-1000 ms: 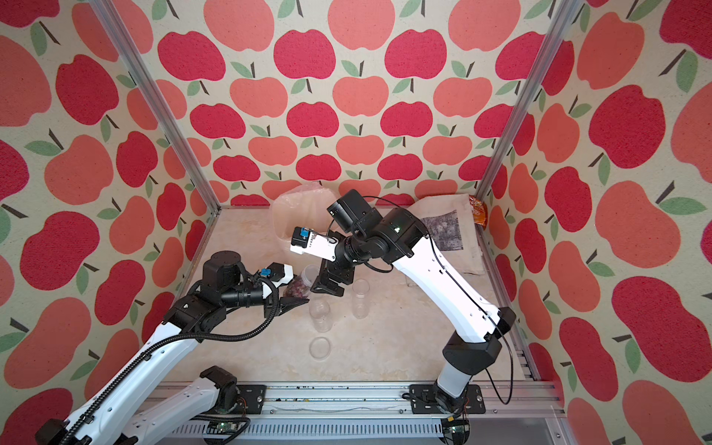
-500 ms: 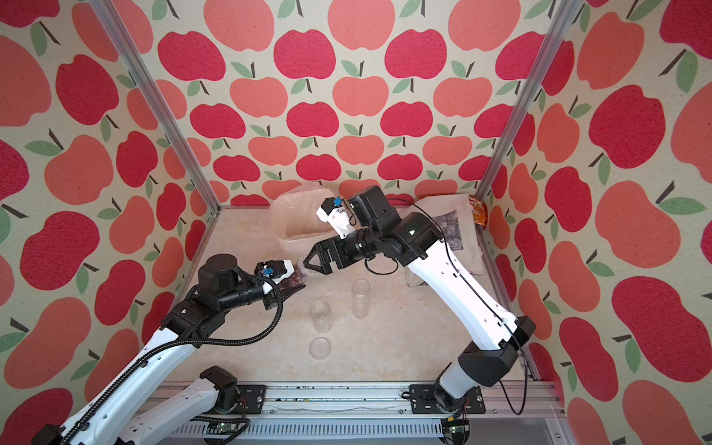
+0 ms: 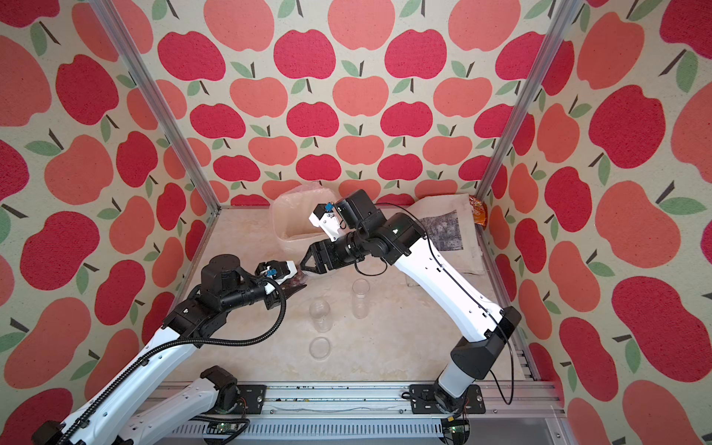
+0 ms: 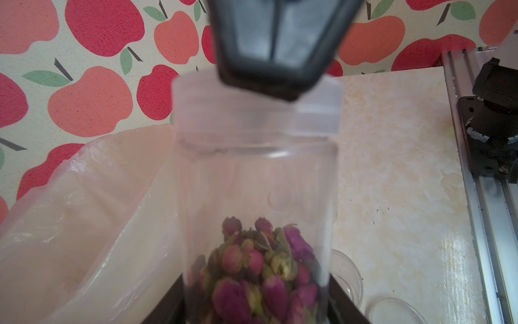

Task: Empty the moldy dried flower tea in the jars
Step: Unscrew the lid from the jar.

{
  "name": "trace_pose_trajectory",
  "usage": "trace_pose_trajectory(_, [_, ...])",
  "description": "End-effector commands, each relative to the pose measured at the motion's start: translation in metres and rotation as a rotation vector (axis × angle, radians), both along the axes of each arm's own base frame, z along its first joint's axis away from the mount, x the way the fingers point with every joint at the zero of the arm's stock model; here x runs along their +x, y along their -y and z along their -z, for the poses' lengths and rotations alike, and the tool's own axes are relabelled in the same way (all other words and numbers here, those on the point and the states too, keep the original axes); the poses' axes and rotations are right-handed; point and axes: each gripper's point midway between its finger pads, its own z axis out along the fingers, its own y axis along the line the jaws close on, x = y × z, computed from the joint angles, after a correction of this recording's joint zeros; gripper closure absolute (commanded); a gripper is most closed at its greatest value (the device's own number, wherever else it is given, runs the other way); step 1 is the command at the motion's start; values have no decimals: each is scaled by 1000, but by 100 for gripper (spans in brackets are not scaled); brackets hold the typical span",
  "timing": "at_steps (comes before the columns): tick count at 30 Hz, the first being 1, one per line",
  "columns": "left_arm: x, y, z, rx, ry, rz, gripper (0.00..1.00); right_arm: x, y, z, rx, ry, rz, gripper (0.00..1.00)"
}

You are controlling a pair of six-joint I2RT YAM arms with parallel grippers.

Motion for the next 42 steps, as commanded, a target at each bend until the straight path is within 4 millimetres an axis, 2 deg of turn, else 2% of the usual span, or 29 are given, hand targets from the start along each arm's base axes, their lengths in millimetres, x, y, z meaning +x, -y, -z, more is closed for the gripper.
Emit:
trace_pose_trajectory(1, [1, 1, -7, -4, 32, 2, 94, -2, 0, 4, -30, 12, -13, 29])
trace_pose_trajectory(8, [1, 3, -6, -4, 25, 9, 94, -3, -3, 6, -44, 41, -73, 53])
trace_pose_trajectory(12, [-7, 7, -5, -23, -4, 52, 94, -8, -2, 4, -69, 173, -230, 60])
trace_pose_trajectory(18, [-41, 18, -5, -91, -149, 242, 95, -10, 14, 3, -195, 499, -545, 61])
trace_pose_trajectory(21, [-58, 21, -6, -134, -237, 339, 96, -8, 18, 6, -253, 618, -640, 62])
trace_pose_trajectory(24, [-65, 21, -7, -158, -285, 384, 96, -11, 18, 5, -267, 695, -700, 63])
trace_pose_trajectory(30, [-70, 19, -6, -184, -334, 413, 96, -19, 14, -3, -217, 751, -734, 62])
trace_pose_trajectory(33, [-68, 18, -6, -182, -328, 405, 96, -18, 12, -3, -217, 775, -727, 59])
trace_pose_trajectory(42, [-66, 18, -5, -178, -321, 391, 96, -26, 9, -1, -185, 759, -754, 59])
